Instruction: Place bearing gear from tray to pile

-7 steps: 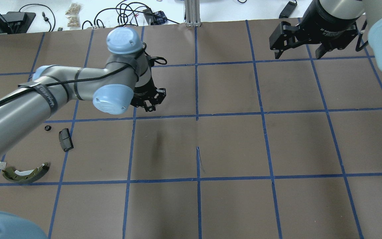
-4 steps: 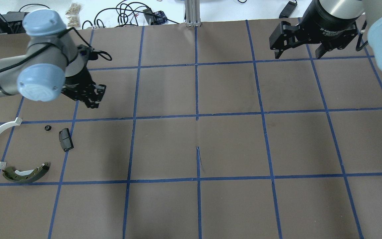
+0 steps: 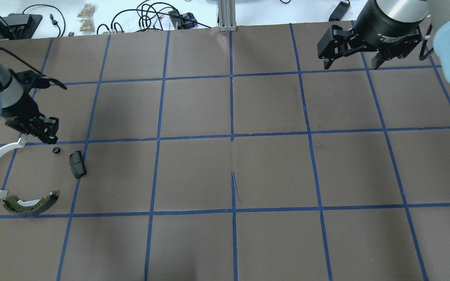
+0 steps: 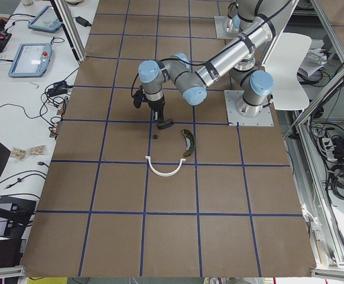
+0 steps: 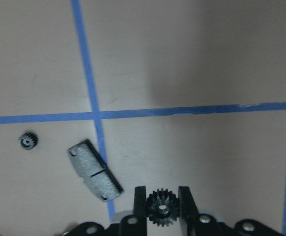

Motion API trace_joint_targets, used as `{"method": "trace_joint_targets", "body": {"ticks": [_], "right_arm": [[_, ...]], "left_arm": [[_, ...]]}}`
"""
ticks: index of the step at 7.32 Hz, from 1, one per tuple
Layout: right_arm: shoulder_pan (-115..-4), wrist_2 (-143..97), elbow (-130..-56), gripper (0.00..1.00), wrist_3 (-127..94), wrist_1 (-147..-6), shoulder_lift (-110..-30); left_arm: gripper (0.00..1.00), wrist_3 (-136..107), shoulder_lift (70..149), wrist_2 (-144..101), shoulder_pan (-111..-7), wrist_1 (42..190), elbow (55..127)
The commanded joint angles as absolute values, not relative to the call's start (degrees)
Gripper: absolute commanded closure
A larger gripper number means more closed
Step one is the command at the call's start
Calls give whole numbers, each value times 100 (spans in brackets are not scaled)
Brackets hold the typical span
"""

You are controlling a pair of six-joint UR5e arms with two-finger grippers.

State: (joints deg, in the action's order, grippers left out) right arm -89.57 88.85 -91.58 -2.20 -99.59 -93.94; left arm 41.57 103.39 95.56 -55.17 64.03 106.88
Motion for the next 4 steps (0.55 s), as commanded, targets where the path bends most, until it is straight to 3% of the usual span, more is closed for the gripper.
{"method": "trace_joint_targets", "body": {"ticks": [1,4], "right_arm": [[-8965,8886,-9158,0,-220,-9958,-9396],[-8965,8886,-9167,0,-220,-9958,-9396]], "left_arm": [[100,4947,10834,9449,-4976,5532,10889],[100,4589,11293,9203,-4992,5371,10758]]}}
